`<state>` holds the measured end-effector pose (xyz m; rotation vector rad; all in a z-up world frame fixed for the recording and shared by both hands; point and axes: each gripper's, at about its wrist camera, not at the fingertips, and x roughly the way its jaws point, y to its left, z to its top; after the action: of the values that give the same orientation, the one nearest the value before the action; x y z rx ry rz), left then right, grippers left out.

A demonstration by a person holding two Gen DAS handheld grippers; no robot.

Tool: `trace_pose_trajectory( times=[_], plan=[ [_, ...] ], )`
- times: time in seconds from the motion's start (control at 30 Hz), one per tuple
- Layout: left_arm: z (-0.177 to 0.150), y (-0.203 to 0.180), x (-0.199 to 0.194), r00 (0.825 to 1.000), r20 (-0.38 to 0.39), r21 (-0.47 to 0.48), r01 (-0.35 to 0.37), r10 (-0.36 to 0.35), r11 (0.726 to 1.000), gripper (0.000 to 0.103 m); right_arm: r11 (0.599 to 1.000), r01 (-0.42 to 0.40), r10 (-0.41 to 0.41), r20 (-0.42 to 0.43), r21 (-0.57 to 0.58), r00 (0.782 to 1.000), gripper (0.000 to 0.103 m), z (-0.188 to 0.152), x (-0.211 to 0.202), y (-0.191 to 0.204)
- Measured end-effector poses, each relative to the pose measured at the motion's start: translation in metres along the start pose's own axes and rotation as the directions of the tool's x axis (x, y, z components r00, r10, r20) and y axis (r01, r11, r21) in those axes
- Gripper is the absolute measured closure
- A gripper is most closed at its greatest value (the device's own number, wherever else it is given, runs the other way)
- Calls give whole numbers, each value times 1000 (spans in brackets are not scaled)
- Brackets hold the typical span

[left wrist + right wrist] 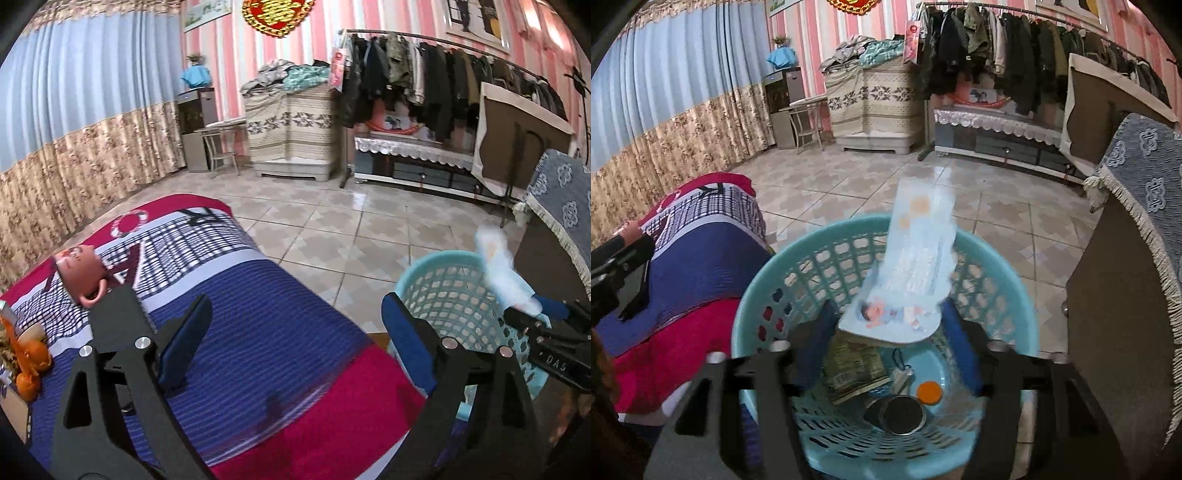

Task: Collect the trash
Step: 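Carry package and card over the blue wastebasket and open both grippers, then move both tools back over the bed items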

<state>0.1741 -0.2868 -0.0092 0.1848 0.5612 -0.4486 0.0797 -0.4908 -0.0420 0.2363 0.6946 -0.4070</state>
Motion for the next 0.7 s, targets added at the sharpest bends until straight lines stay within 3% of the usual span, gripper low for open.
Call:
trace_pose_trajectory(
  times=[0.03, 0.2, 0.43, 0.7],
  plan=[
    [-1, 4, -1, 1000, -1, -7, -2, 2, 1000, 12, 1000, -1, 1, 2, -7, 1000, 23, -1, 0, 3],
    [-4, 19, -12, 999, 13, -19, -29, 29, 999, 12, 1000, 9, -9, 15, -25, 1000, 16, 0, -4, 11],
    [-12, 48, -32, 997, 26, -37, -73, 74, 997, 11, 1000, 8, -8, 53, -9, 999, 16, 2, -16, 16],
    [-28, 86, -63, 992, 35, -77, -116, 119, 990, 9, 998, -18, 24, 108, -58, 994, 15, 6, -32, 52]
  ],
)
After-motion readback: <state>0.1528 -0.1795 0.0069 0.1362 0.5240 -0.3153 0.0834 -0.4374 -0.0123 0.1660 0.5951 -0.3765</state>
